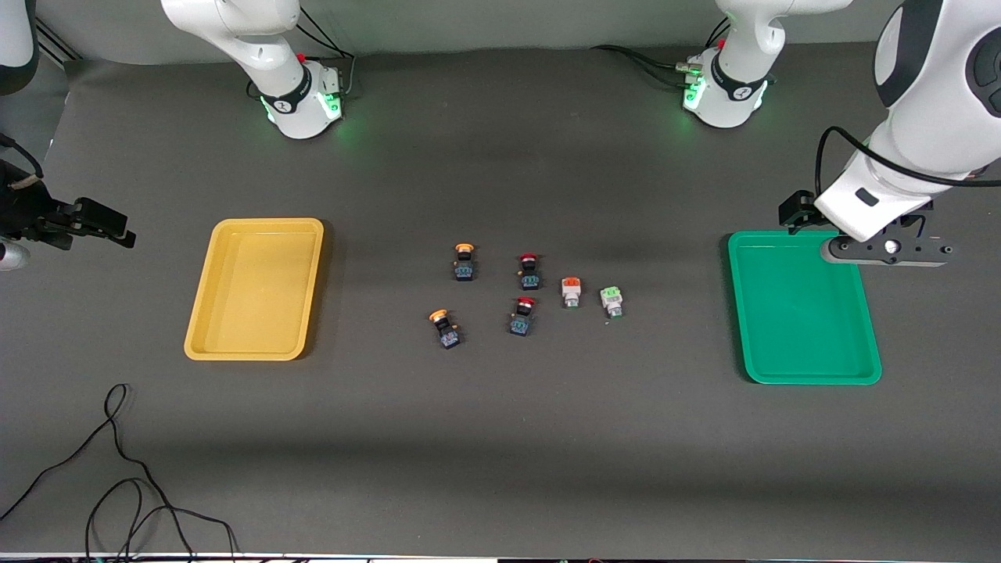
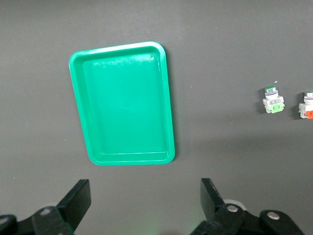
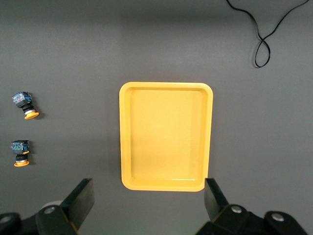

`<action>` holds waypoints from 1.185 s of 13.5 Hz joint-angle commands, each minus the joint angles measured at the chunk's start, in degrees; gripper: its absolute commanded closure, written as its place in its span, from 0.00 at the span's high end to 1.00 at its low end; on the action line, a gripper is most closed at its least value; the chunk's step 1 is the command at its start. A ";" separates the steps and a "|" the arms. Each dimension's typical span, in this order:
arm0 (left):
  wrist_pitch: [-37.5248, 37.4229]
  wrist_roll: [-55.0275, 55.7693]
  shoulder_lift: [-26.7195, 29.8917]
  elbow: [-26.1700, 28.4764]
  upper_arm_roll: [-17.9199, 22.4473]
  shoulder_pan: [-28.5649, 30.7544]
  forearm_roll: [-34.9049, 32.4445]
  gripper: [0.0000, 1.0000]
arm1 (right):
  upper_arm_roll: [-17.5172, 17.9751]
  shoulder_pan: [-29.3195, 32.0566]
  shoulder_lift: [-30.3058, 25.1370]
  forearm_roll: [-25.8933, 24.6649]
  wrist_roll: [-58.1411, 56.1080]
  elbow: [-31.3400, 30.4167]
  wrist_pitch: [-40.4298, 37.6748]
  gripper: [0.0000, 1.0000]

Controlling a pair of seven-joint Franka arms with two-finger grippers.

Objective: Place green and yellow buttons in trays

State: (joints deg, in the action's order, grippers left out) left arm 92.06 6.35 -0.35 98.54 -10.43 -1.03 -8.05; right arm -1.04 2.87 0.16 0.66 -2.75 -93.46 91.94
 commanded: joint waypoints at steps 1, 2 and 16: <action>0.40 -1.08 0.26 0.08 -0.03 0.32 0.67 1.00 | 0.69 0.65 -0.25 -1.10 0.72 0.56 -0.62 1.00; 0.31 -1.08 0.26 0.08 0.06 0.32 0.67 1.00 | 0.69 0.65 -0.25 -1.10 0.72 0.56 -0.62 1.00; 0.40 -1.17 -0.18 0.08 0.06 0.41 1.19 1.00 | 0.95 -6.71 -3.41 0.56 8.85 -5.41 -1.68 1.00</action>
State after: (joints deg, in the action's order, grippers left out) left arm 92.06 6.29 -0.48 98.54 -10.36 -0.99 -7.93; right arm -0.23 -0.38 -0.55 0.84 -0.07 -95.18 89.36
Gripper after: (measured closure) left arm 0.000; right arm 0.000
